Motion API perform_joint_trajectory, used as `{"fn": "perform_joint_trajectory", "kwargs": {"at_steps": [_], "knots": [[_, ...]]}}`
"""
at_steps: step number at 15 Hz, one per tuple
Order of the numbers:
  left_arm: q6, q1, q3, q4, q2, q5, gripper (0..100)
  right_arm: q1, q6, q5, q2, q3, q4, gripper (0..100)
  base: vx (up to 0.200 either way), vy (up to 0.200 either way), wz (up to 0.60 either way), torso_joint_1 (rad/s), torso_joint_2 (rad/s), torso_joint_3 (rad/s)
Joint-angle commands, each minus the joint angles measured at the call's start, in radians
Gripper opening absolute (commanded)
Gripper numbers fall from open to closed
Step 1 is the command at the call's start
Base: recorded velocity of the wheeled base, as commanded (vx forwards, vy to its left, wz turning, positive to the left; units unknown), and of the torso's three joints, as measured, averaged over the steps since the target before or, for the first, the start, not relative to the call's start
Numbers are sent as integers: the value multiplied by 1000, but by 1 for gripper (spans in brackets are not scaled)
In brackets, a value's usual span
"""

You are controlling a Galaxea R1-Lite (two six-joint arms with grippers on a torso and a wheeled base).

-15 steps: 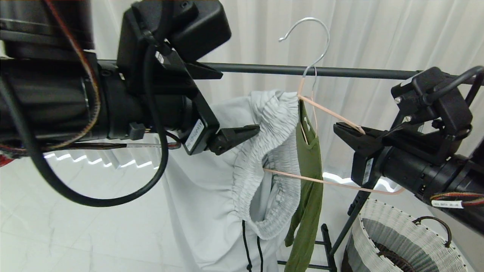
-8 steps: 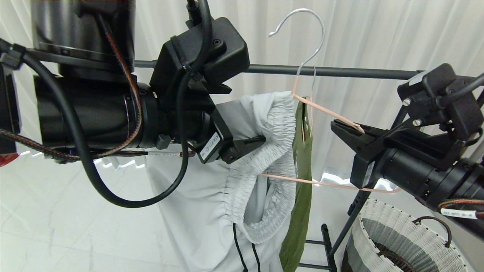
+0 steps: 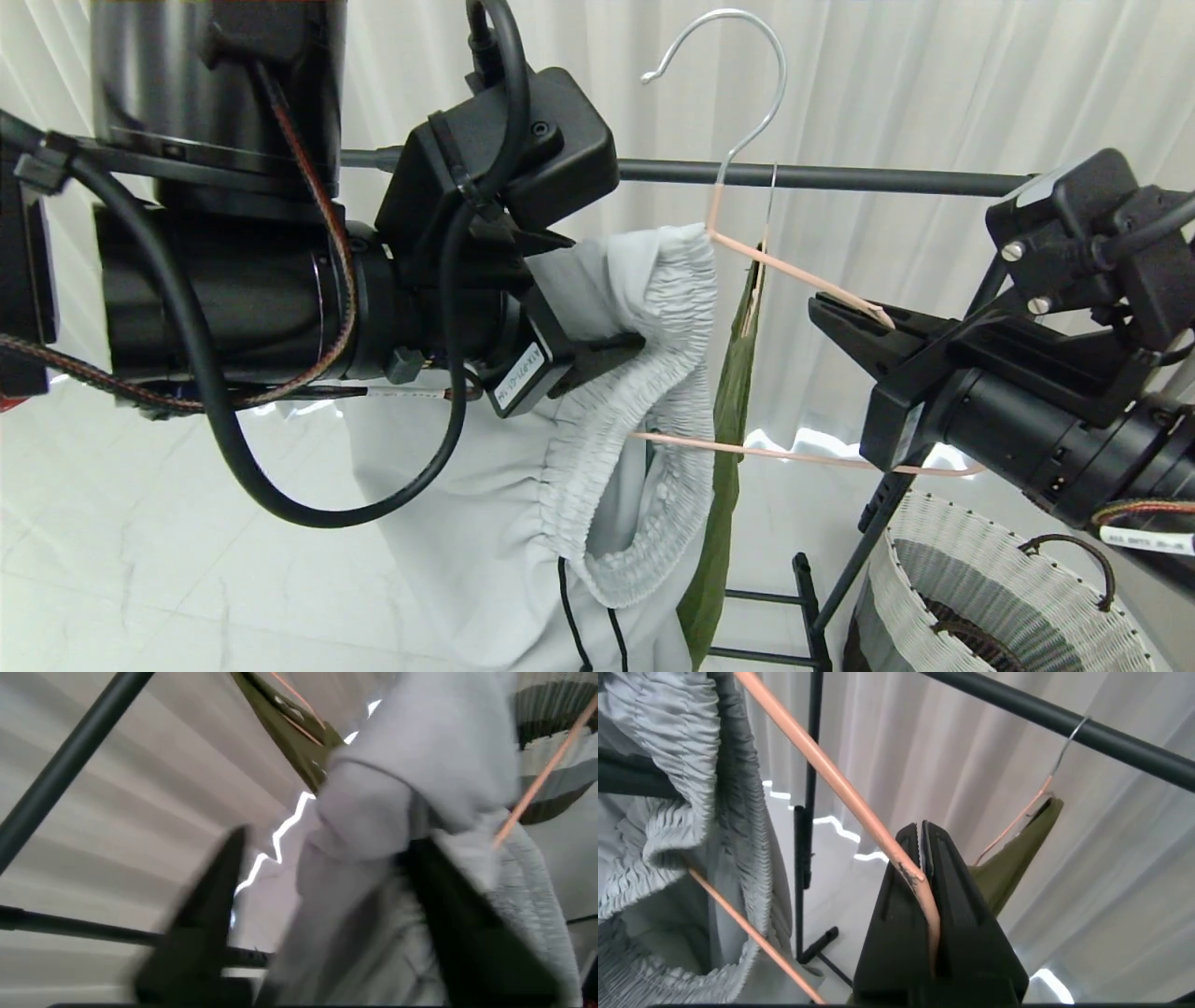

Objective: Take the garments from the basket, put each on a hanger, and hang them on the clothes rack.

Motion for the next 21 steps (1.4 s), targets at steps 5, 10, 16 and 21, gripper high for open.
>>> {"fn": "perform_joint_trajectory", "kwargs": {"at_steps": [5,10,16,21], "knots": [[-2,0,15,-29,-6,1,0,1,-7,0,2,-1,-19,0,0,0,0,0,0,0],[-3,4,98,-179,-3,4,0,1,-4,0,4,2,-20,100,0,0,0,0,0,0],[-12,21,275,-320,-78,15,0,-25,-1,-1,-2,5,-19,100,0,0,0,0,0,0],[-223,29,284,-319,-109,133,0,-27,-1,8,-19,8,-14,100,0,0,0,0,0,0]]}}
